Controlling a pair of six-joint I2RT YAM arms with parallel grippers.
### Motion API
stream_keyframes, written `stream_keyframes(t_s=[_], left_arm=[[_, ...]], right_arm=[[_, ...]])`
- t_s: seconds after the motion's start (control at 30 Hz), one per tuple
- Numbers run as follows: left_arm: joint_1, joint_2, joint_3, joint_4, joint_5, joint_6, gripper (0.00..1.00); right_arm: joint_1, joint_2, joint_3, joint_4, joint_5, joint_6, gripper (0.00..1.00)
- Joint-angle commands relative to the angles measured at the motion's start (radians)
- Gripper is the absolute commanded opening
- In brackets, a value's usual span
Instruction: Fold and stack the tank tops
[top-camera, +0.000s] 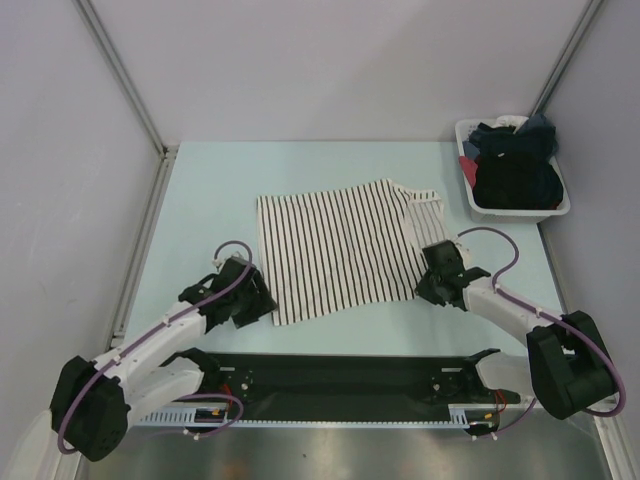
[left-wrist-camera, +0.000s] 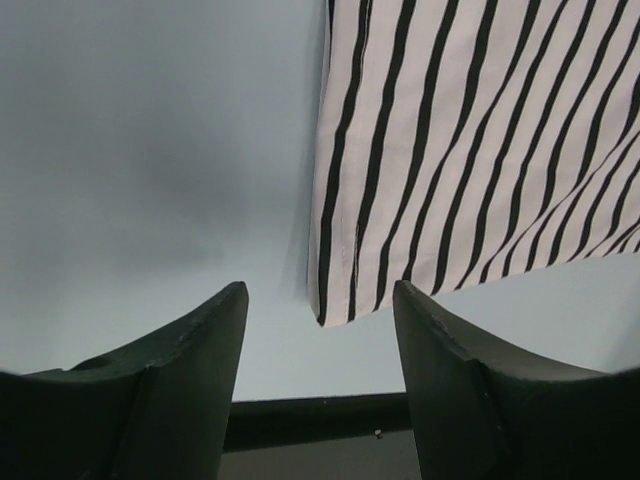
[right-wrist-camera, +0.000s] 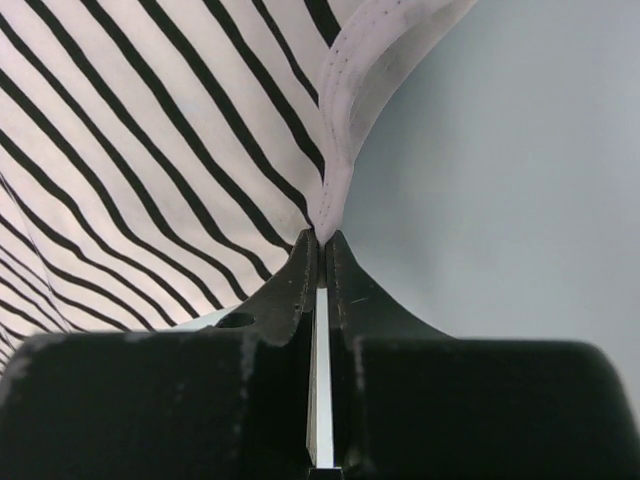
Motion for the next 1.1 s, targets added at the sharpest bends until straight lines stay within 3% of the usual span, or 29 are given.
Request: stream_keyframes(t_s=[0.0,0.1,0.2,0.23,0.47,0.53,0.6,0.67,0.73,0.83,1.07], left_arm=[[-0.082,-0.006,-0.002,-0.046,-0.059,-0.076,0.65],[-0.14,0.017,-0.013,-0.037,-0.052,-0.113,0.63],[-0.172,0.027,-0.039,-0.004,-0.032,-0.128,0.47],[-0.178,0.03,-0.042,0.004,-0.03,-0.139,0.36],[-0.191,0.081,-0.056,0.041,-0.076,-0.156,0.34],[-0.191,0.103,-0.045,0.047,-0.09,-0.15,0.26],[-0.191,0.119,-0.03,0.039,-0.127,-0.151,0.23],[-0.191,0.116,-0.021,0.038,-0.141,-0.159,0.27],[-0.191,0.107,-0.019,0.059,-0.119,-0.145,0.41],[-0.191,0.098,-0.025,0.105,-0.076,-0.11,0.52],[-0.192,0.081,-0.051,0.108,-0.099,-0.122,0.49]], right_arm=[[0.014,0.004,0.039,-0.023,0.069,-0.037,0.0],[0.037,-0.002,0.036,-0.012,0.089,-0.031,0.0],[0.04,-0.004,0.034,-0.008,0.08,-0.028,0.0],[0.04,-0.004,0.033,-0.006,0.081,-0.028,0.0],[0.04,-0.005,0.029,0.003,0.078,-0.029,0.0],[0.041,-0.01,0.029,0.0,0.08,-0.031,0.0],[0.041,-0.014,0.029,-0.005,0.084,-0.036,0.0],[0.041,-0.019,0.028,-0.008,0.087,-0.039,0.0],[0.041,-0.024,0.026,-0.012,0.086,-0.04,0.0],[0.043,-0.028,0.023,-0.012,0.08,-0.04,0.0],[0.044,-0.034,0.025,-0.003,0.07,-0.045,0.0]])
